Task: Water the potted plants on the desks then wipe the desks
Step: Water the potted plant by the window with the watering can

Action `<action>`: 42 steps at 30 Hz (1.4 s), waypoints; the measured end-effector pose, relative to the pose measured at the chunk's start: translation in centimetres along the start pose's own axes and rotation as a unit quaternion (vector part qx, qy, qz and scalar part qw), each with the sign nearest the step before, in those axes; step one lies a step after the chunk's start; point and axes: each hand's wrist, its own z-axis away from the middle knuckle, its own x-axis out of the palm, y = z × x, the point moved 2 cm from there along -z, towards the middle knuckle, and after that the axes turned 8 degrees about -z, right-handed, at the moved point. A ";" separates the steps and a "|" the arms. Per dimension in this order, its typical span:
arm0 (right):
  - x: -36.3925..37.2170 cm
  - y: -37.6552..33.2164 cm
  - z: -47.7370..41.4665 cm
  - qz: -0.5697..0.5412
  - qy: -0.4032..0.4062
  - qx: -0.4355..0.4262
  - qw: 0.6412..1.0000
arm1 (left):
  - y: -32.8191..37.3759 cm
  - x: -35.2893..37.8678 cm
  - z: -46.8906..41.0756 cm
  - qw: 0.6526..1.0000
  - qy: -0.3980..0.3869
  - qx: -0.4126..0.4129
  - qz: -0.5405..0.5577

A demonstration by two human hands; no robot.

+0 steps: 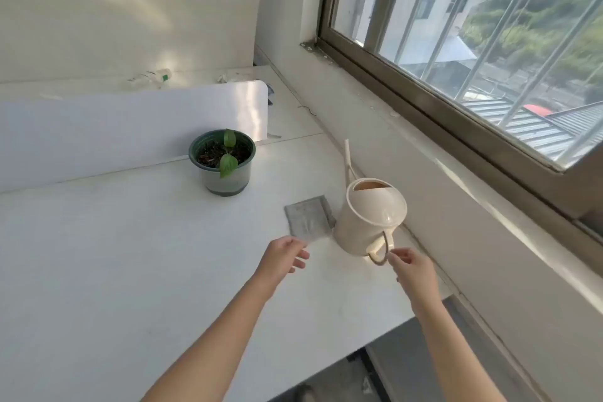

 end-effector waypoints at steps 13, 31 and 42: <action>0.3 1.6 -7.0 0.176 -0.075 -0.085 0.978 | 5.4 7.9 -11.9 0.994 0.069 -0.045 0.072; -4.5 0.4 -11.4 -0.043 -0.204 -0.043 0.977 | 6.2 8.4 -16.3 0.959 0.126 -0.086 0.238; -0.7 -8.6 -8.9 -0.062 -0.236 -0.157 0.957 | 6.3 -0.3 -10.0 0.950 0.152 0.028 0.272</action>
